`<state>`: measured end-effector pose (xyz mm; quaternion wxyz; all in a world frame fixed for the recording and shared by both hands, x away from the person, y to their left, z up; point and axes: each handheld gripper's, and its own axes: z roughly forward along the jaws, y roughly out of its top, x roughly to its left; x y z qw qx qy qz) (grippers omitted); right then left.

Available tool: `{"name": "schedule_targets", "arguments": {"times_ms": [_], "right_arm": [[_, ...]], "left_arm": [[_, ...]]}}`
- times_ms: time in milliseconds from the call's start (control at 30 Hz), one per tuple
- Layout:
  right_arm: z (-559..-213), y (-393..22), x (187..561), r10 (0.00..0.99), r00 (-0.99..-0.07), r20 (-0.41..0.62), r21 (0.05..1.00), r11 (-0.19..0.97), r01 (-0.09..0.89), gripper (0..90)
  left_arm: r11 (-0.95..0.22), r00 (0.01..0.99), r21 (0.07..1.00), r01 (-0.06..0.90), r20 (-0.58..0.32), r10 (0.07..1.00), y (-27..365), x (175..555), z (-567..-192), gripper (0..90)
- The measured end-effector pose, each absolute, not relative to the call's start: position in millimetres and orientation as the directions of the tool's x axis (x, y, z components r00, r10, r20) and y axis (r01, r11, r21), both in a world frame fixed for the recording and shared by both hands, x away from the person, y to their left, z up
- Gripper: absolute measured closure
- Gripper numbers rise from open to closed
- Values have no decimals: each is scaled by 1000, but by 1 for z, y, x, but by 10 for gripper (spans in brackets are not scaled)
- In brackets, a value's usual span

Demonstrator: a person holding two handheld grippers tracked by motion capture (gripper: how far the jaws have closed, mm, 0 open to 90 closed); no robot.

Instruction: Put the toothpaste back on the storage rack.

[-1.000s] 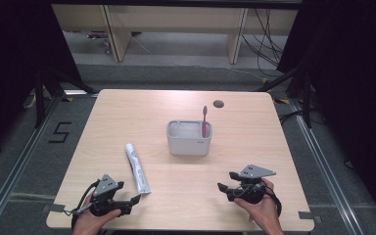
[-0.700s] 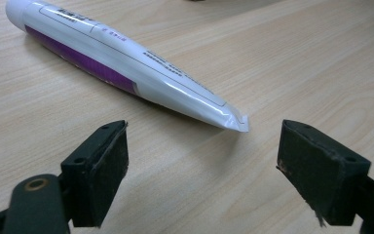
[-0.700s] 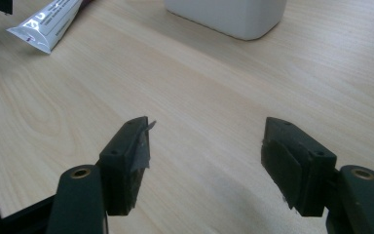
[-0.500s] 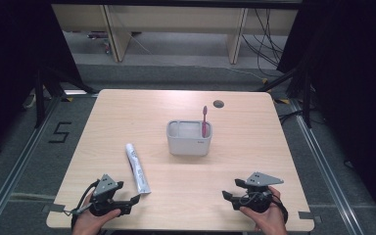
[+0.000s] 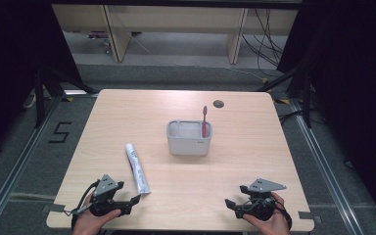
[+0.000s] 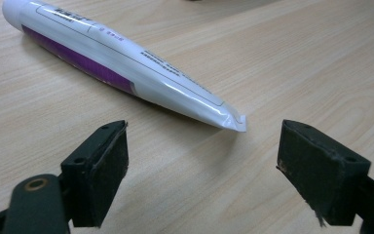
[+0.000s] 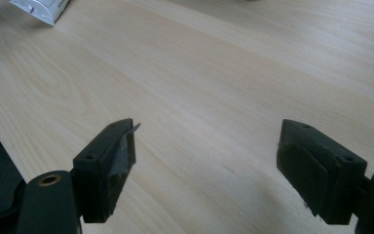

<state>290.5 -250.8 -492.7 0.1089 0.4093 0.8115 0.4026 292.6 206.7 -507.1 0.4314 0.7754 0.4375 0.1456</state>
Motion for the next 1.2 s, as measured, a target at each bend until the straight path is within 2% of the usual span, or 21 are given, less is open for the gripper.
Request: {"name": "schedule_targets", "arguments": {"times_ms": [133, 167, 200, 267, 500, 533, 667, 700, 767, 967, 1067, 1200], "right_arm": [[-494, -251, 286, 756, -628, 184, 732, 321, 600, 242], [-494, -253, 287, 754, -636, 165, 732, 339, 591, 244], [-493, -252, 284, 761, -619, 196, 719, 318, 618, 246], [-494, -255, 286, 751, -641, 159, 737, 342, 583, 247], [-495, -259, 284, 762, -625, 170, 740, 320, 592, 252], [-495, -259, 284, 762, -625, 170, 740, 320, 592, 252], [-495, -258, 281, 770, -611, 185, 724, 313, 614, 259], [-495, -259, 283, 760, -632, 152, 740, 336, 583, 260], [-495, -259, 283, 763, -628, 150, 738, 337, 585, 260], [-496, -257, 285, 761, -629, 156, 733, 337, 590, 261], [-495, -256, 283, 765, -617, 181, 723, 321, 611, 263], [-496, -257, 286, 759, -632, 160, 729, 341, 594, 264]], "left_arm": [[-264, 585, 792, 551, -141, 799, 209, 293, -506, 184], [-244, 577, 797, 553, -154, 802, 208, 293, -506, 184], [-240, 578, 800, 550, -156, 801, 207, 293, -506, 184], [-245, 579, 799, 550, -153, 801, 208, 293, -506, 184], [-234, 594, 828, 509, -141, 792, 209, 296, -501, 197], [-234, 594, 828, 509, -141, 792, 209, 296, -501, 217], [-310, 622, 849, 427, -28, 782, 208, 301, -495, 317], [-323, 631, 851, 413, -12, 775, 210, 303, -495, 356], [-344, 627, 852, 395, 23, 779, 212, 305, -493, 435], [-349, 619, 874, 338, 73, 782, 220, 321, -487, 694], [-353, 609, 876, 329, 88, 788, 220, 331, -485, 796], [-361, 607, 875, 324, 100, 788, 221, 346, -487, 891]]}}
